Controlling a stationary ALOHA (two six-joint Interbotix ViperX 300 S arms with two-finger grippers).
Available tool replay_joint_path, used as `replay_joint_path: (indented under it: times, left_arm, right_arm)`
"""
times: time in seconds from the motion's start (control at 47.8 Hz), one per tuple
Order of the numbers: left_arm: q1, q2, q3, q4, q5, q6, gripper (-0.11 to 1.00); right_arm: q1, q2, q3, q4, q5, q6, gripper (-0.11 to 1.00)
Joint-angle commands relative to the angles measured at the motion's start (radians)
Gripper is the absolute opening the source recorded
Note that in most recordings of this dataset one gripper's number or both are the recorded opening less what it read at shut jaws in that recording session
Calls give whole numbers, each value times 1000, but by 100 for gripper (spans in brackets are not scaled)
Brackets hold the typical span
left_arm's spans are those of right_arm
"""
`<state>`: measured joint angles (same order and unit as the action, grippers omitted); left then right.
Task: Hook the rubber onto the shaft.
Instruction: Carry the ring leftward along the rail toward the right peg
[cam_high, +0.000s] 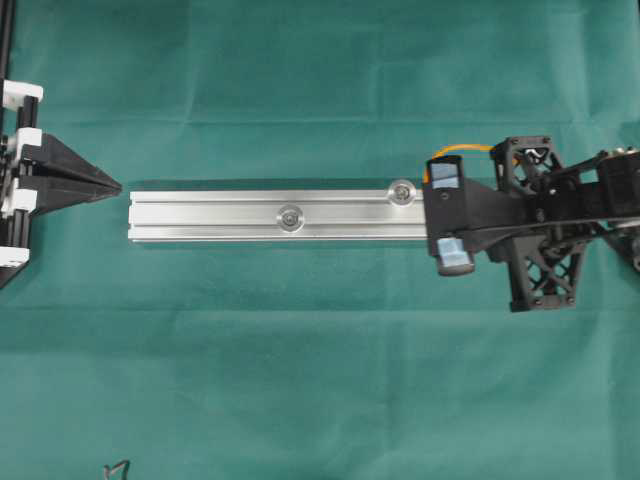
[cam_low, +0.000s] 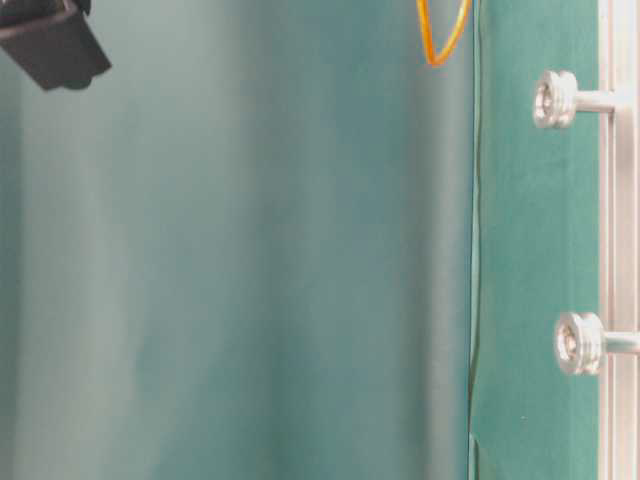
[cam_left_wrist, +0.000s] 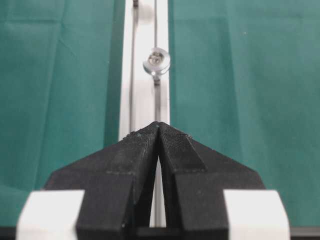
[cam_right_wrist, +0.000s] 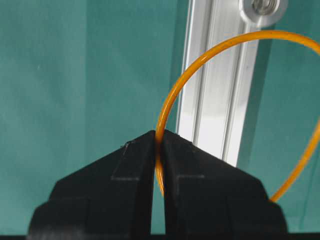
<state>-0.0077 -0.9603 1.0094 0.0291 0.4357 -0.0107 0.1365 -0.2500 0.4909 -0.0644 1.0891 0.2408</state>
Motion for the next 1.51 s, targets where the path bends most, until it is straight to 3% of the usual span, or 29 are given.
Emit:
replay_joint_path:
  times: [0.0, 0.712, 1.256, 1.486]
  left_arm:
    - [-2, 6, -32, 3, -6, 2, 0]
    - [-3, 6, -32, 3, -6, 2, 0]
    - [-9, 6, -32, 3, -6, 2, 0]
    - [-9, 6, -32, 2, -6, 2, 0]
  right_arm:
    - [2, 12, -49, -15, -8, -2, 7]
    - [2, 169, -215, -40, -54, -9, 7]
    - [0, 179, -207, -40, -58, -9, 7]
    - [2, 189, -164, -40, -115, -5, 7]
